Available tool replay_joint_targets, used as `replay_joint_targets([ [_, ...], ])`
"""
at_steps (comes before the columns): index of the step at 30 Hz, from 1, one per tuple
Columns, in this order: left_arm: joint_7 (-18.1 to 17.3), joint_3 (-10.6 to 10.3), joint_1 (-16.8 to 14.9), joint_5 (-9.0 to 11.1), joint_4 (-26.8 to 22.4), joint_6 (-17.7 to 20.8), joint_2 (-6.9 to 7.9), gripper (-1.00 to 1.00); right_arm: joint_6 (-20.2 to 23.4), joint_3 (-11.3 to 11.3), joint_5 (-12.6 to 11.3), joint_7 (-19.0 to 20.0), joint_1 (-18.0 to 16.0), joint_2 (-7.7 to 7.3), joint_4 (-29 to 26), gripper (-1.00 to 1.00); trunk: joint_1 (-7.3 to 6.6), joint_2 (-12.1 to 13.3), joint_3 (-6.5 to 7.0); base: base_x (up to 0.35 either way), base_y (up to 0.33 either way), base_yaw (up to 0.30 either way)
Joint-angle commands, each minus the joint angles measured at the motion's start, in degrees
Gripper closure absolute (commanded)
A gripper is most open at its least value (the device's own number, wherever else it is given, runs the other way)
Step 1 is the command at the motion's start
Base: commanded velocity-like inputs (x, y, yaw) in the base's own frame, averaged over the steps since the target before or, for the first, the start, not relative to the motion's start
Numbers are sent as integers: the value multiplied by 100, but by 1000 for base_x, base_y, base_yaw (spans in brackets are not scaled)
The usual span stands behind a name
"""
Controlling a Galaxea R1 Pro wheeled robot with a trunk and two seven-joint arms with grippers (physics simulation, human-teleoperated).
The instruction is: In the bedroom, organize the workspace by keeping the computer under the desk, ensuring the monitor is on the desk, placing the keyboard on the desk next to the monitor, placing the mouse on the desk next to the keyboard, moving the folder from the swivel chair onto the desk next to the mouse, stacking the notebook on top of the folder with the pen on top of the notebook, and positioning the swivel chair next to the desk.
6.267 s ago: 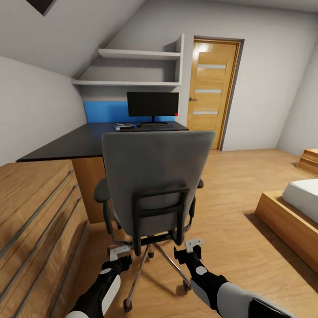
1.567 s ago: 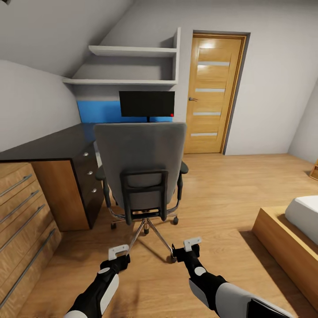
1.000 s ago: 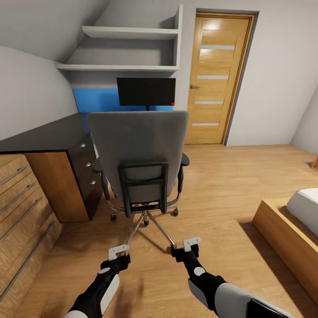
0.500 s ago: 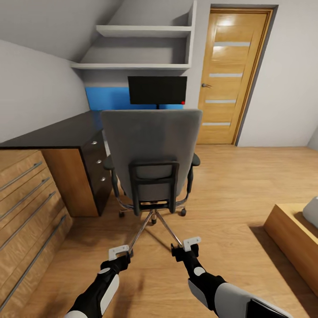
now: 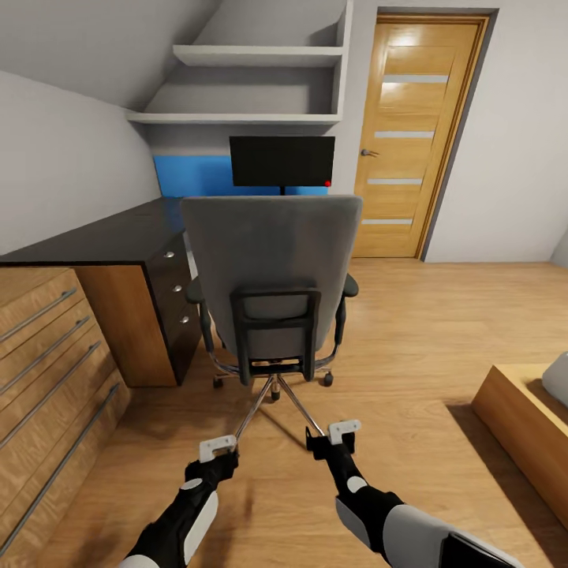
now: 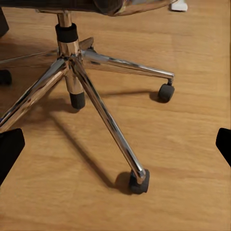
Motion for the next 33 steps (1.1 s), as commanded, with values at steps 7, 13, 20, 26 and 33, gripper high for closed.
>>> replay_joint_targets([
  [7, 95, -113, -123, 75, -773, 235, -115, -100, 43, -23, -13, -190, -183, -12, -324, -100, -1, -2, -5, 0, 0, 0],
  [13, 87, -109, -300, 81, -967, 703, -156, -100, 92, -32, -12, -451, -508, -16, -360, -100, -1, -2, -5, 0, 0, 0],
  [20, 47, -89, -358, 80, -992, 628, -168, -100, 110, -41, -19, -548, -632, -29, -346, -100, -1, -2, -5, 0, 0, 0],
  [26, 31, -89, -368, 72, -929, 55, -162, -100, 109, -23, -15, -579, -652, -85, -332, -100, -1, -2, -5, 5, 0, 0],
  [33, 22, -96, -370, 64, -793, -137, -161, -100, 103, 14, -9, -584, -656, -148, -329, -100, -1, -2, -5, 207, 0, 0],
])
